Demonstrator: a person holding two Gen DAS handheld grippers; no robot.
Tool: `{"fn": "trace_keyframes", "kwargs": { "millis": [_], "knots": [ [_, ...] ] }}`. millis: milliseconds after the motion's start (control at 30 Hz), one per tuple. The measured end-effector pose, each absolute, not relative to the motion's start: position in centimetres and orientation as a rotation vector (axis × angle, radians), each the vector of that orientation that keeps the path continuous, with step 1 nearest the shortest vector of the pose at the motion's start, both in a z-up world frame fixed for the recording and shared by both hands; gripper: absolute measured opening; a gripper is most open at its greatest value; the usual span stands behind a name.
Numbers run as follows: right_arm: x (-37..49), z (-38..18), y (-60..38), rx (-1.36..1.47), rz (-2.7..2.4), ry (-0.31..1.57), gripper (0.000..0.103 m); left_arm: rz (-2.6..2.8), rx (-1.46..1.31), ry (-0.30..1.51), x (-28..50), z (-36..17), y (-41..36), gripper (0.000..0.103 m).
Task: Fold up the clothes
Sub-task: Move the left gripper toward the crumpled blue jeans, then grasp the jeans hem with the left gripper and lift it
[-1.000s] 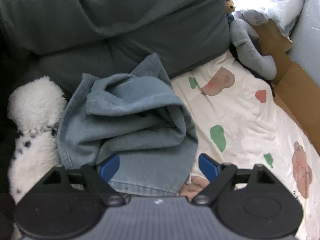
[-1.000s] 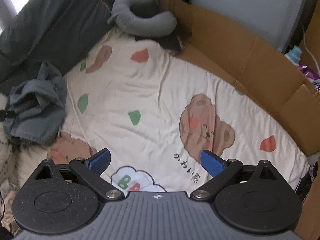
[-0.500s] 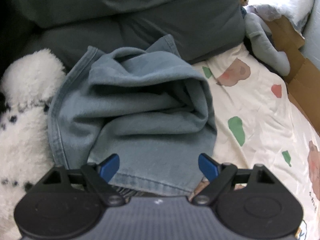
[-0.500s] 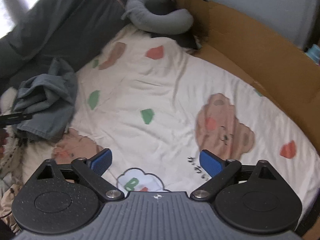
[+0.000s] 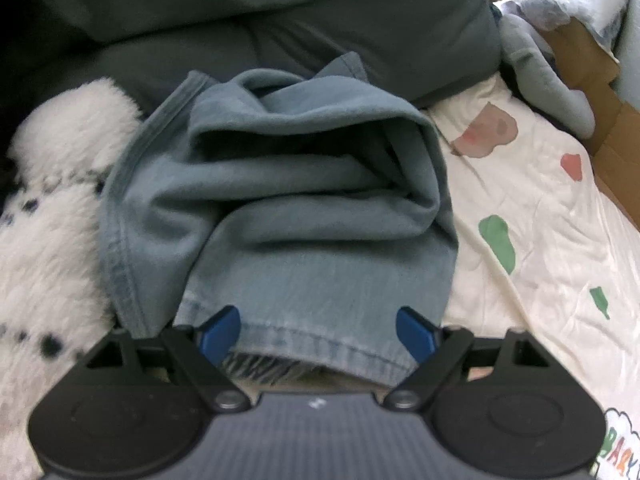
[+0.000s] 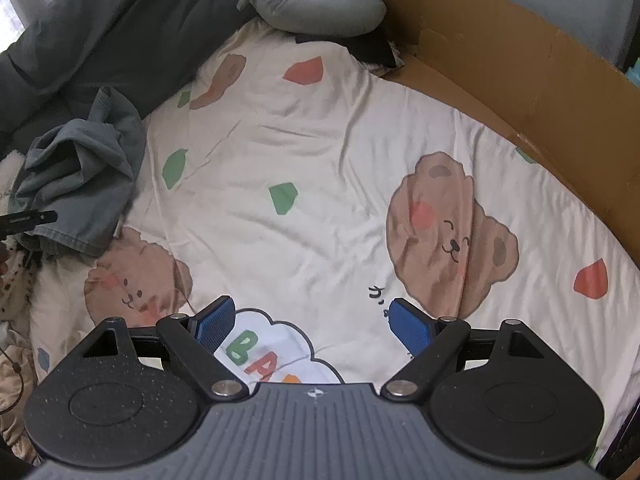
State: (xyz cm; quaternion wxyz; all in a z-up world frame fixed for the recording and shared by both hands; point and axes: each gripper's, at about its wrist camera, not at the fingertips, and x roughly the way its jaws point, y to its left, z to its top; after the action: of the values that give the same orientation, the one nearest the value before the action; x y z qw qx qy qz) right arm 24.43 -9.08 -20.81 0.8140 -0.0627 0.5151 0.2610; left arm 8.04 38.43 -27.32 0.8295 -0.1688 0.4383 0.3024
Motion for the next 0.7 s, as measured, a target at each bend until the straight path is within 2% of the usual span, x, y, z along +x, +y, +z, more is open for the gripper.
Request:
{"fn": "trace_keyframes", "kwargs": {
  "millis": [300, 567, 633, 700],
  "knots": [
    [24.1, -21.6, -9.4, -0.083, 0.541, 1.101, 0.088, 0.655, -0.515, 0.891, 4.9, -27.5, 39.6, 0.086],
    [23.1, -23.1, -10.4, -0.026, 0.507, 1.126, 0.088, 0.708, -0.518, 0.834, 4.6, -28.1, 42.6, 0.086],
    [22.8, -23.3, -10.4, -0.029, 0.51, 1.122, 0.088, 0.705, -0.521, 0.819, 4.8, -28.2, 42.9, 0.082],
    [22.5, -23.5, -10.4, -0.035, 0.513, 1.113, 0.088, 0.722, -0.526, 0.818, 5.1, -28.5, 43.0, 0.057]
  ]
}}
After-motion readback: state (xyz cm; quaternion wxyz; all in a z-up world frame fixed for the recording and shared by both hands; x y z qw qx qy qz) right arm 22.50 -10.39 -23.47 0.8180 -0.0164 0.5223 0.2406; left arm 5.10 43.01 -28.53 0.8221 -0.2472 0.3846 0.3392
